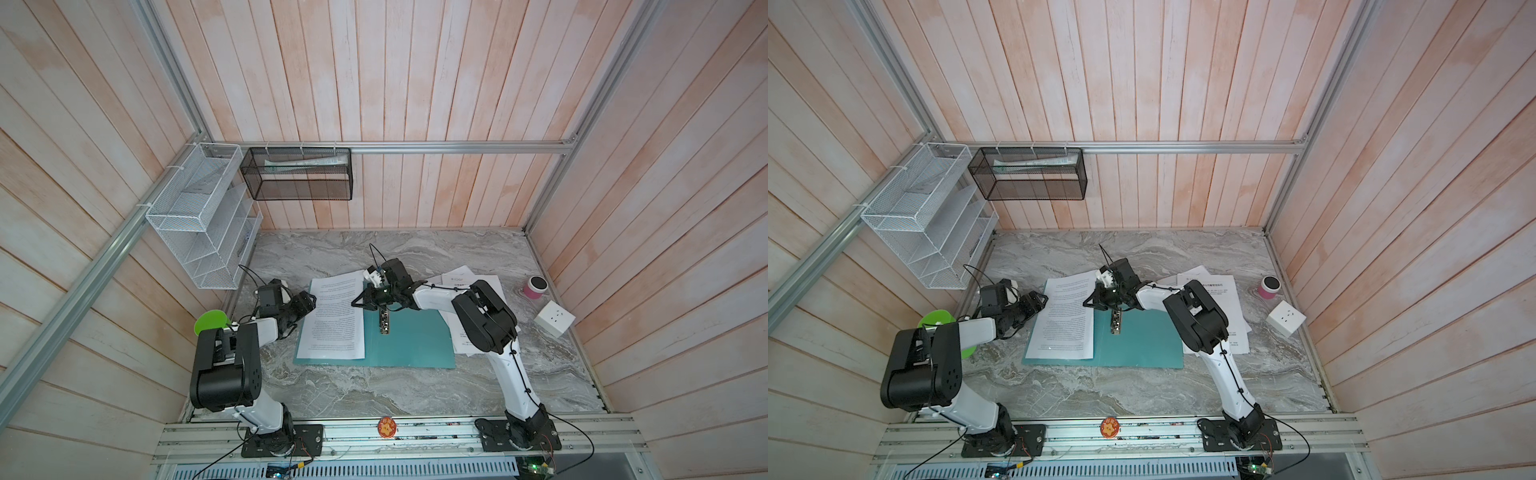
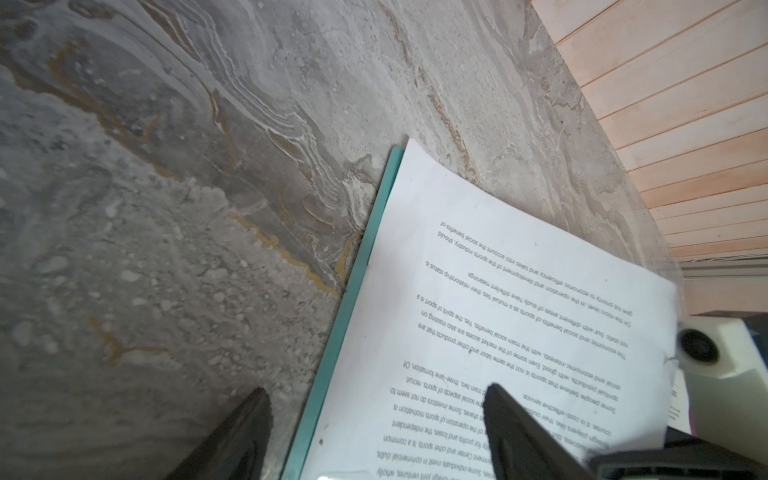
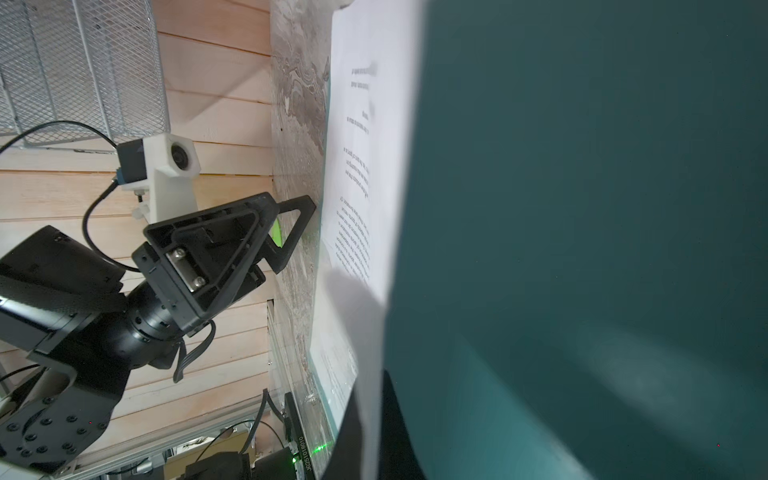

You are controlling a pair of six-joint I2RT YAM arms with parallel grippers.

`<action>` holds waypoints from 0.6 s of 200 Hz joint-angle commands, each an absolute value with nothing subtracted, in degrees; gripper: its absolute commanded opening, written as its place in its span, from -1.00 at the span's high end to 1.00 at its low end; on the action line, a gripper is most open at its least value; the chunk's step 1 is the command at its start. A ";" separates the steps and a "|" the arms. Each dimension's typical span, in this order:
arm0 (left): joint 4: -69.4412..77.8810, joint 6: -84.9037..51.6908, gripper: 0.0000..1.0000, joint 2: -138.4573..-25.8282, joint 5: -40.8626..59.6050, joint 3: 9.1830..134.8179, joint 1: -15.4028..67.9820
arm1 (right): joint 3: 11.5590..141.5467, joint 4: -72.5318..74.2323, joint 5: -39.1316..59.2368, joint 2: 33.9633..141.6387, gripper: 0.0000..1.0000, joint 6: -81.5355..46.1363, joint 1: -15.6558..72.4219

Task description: Put the files into the folder

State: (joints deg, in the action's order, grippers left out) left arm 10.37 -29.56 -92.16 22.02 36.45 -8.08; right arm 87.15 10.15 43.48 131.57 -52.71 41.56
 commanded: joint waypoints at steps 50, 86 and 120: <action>5.19 -29.62 -0.65 -94.42 21.80 36.03 -7.56 | 84.85 7.01 41.23 130.26 1.00 -50.49 42.89; 5.19 -29.62 -0.65 -94.26 21.81 35.99 -7.56 | 85.37 6.30 41.22 131.31 1.00 -49.92 43.24; 5.10 -29.71 -0.65 -94.20 21.59 35.94 -7.56 | 86.14 2.96 39.92 130.79 0.92 -48.43 43.14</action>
State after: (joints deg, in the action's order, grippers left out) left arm 10.33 -29.56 -92.18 22.02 36.49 -8.08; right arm 85.21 7.27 41.82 131.57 -50.81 42.76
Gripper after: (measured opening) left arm 0.825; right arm 0.047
